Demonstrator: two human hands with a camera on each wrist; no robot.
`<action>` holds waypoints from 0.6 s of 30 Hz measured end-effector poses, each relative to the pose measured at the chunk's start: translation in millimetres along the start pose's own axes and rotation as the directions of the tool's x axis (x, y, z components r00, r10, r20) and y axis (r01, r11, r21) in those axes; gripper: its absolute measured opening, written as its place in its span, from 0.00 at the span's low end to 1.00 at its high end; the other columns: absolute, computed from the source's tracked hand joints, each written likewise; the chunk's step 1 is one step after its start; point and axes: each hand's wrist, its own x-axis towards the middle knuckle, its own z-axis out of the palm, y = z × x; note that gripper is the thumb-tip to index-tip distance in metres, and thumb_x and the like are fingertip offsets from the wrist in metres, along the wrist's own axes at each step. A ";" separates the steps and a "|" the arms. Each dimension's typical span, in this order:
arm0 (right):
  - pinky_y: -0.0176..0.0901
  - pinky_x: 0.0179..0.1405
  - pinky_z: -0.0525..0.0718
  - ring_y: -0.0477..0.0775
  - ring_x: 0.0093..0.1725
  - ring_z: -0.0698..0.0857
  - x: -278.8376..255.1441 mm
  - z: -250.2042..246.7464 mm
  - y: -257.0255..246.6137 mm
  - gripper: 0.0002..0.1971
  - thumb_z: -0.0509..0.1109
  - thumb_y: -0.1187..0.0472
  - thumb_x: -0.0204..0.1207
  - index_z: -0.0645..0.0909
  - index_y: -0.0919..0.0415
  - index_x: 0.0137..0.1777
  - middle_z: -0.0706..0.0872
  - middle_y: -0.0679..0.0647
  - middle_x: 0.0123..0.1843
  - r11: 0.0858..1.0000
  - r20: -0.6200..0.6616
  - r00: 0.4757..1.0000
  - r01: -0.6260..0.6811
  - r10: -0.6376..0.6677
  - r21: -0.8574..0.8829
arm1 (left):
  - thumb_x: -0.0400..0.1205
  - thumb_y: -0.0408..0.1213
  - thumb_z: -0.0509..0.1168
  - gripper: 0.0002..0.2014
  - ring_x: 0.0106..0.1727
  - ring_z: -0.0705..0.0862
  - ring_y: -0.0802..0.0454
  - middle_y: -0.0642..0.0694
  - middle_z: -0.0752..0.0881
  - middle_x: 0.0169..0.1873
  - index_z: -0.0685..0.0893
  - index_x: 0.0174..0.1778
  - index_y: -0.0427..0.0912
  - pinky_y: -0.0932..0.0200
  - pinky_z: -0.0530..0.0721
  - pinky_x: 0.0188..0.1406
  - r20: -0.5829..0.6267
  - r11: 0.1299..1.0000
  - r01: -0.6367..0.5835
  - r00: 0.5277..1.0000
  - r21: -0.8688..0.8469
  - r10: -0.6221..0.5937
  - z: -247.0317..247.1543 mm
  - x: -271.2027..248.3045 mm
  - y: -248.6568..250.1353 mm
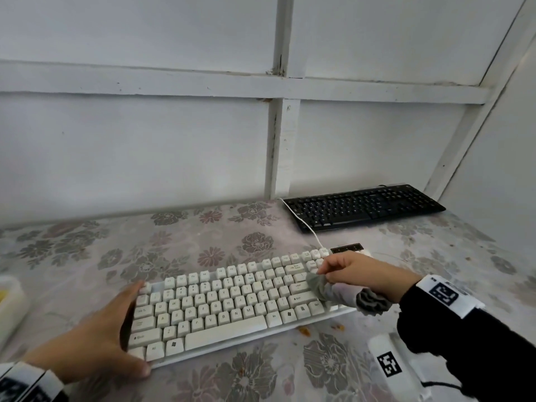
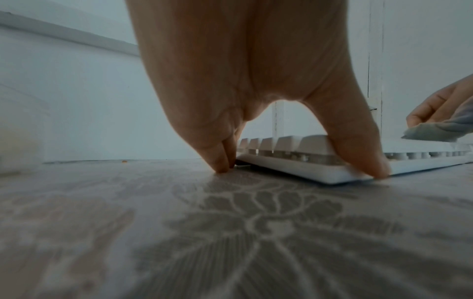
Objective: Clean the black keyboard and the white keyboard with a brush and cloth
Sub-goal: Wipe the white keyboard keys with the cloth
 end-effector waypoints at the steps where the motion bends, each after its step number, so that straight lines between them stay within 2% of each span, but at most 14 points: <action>1: 0.24 0.41 0.79 0.40 0.39 0.81 -2.1 -2.7 2.2 0.08 0.64 0.70 0.79 0.83 0.58 0.45 0.85 0.48 0.40 0.999 0.031 1.000 -0.007 0.006 0.038 | 0.33 0.65 0.80 0.79 0.74 0.66 0.55 0.56 0.62 0.75 0.43 0.79 0.56 0.50 0.64 0.77 -0.003 1.000 -0.001 1.000 0.009 0.002 -0.3 0.6 0.1; 4: 0.31 0.44 0.82 0.44 0.39 0.83 -8.5 -18.8 1.6 0.08 0.64 0.71 0.79 0.83 0.60 0.45 0.86 0.53 0.43 0.997 0.190 0.982 -0.029 0.014 0.076 | 0.35 0.65 0.81 0.76 0.74 0.66 0.55 0.55 0.62 0.76 0.43 0.77 0.61 0.49 0.64 0.78 0.000 0.999 -0.001 1.000 0.034 0.001 -0.6 1.9 1.0; 6: 0.34 0.45 0.83 0.46 0.40 0.83 -12.7 -33.4 -3.4 0.07 0.64 0.72 0.79 0.83 0.64 0.48 0.86 0.55 0.43 0.996 0.245 0.970 -0.028 0.007 0.084 | 0.36 0.64 0.81 0.72 0.74 0.67 0.56 0.56 0.64 0.75 0.43 0.72 0.67 0.49 0.65 0.77 0.004 0.999 -0.007 1.000 0.031 0.007 -0.6 1.6 1.4; 10: 0.40 0.54 0.83 0.48 0.44 0.86 -18.4 -54.4 -4.7 0.07 0.66 0.70 0.78 0.86 0.62 0.46 0.89 0.57 0.46 1.000 0.172 0.985 0.000 -0.004 0.020 | 0.37 0.62 0.82 0.68 0.74 0.68 0.56 0.57 0.65 0.74 0.44 0.67 0.71 0.49 0.65 0.77 -0.001 1.000 -0.017 1.000 0.005 0.017 -0.4 2.7 -1.5; 13: 0.43 0.56 0.82 0.48 0.44 0.85 -20.0 -47.8 -1.2 0.07 0.66 0.69 0.79 0.86 0.62 0.48 0.89 0.57 0.47 0.999 0.140 0.990 -0.032 0.035 -0.021 | 0.38 0.61 0.83 0.66 0.75 0.66 0.56 0.58 0.63 0.76 0.42 0.62 0.79 0.47 0.65 0.77 -0.013 0.999 -0.035 0.999 -0.018 0.035 -0.1 2.6 -4.4; 18: 0.33 0.54 0.80 0.41 0.48 0.86 -28.3 -30.2 3.5 0.09 0.65 0.57 0.81 0.86 0.52 0.55 0.89 0.46 0.50 0.984 0.034 0.999 0.001 0.005 -0.180 | 0.39 0.61 0.83 0.69 0.79 0.60 0.58 0.58 0.56 0.79 0.32 0.59 0.86 0.48 0.63 0.79 0.008 0.999 -0.031 0.999 0.018 0.031 -0.1 5.5 -11.2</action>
